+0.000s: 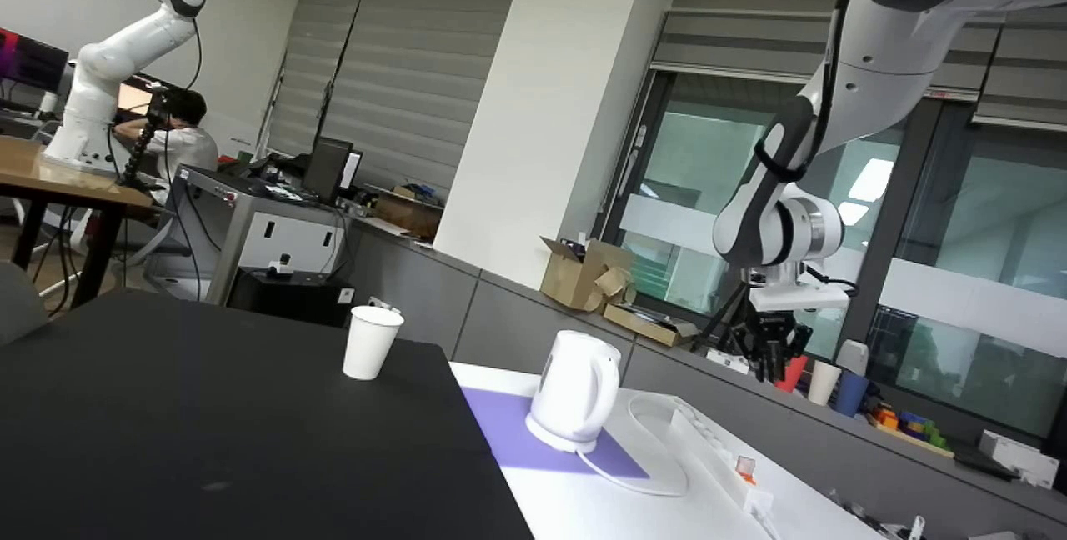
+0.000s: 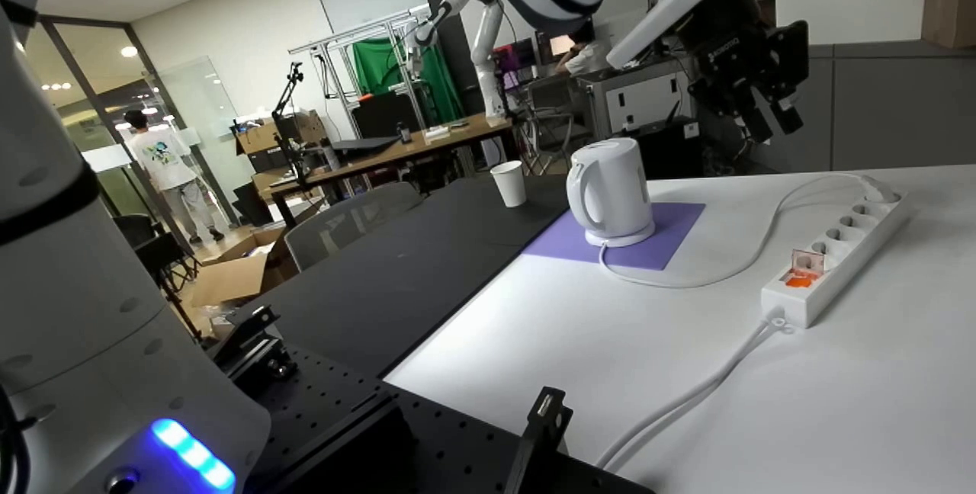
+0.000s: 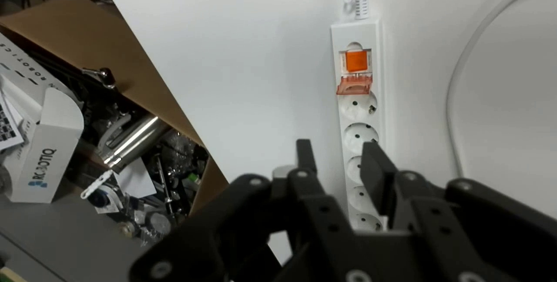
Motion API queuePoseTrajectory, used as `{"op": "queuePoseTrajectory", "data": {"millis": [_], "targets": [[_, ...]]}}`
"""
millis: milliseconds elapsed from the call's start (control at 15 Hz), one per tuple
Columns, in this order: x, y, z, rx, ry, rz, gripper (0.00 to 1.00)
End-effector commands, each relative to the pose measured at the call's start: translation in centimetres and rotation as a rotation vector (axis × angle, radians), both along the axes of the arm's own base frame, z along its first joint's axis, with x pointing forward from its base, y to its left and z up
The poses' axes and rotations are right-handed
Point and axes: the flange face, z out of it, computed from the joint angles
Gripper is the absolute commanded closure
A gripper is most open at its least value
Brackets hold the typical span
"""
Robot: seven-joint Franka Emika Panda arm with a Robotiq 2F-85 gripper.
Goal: Switch off the extension cable
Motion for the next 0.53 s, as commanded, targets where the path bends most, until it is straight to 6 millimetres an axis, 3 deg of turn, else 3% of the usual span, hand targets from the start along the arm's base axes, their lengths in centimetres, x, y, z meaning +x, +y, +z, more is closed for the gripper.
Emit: {"op": "queuePoseTrajectory", "data": {"millis": [0, 67, 267, 467], "targets": [[0.5, -0.6, 1.8, 0.016, 0.029, -0.079, 0.34], [0.2, -0.3, 0.7, 0.016, 0.021, -0.029, 0.52], [0.4, -0.7, 1.1, 0.021, 0.029, -0.047, 0.34], [0.4, -0.6, 1.1, 0.023, 0.029, -0.052, 0.34]]}}
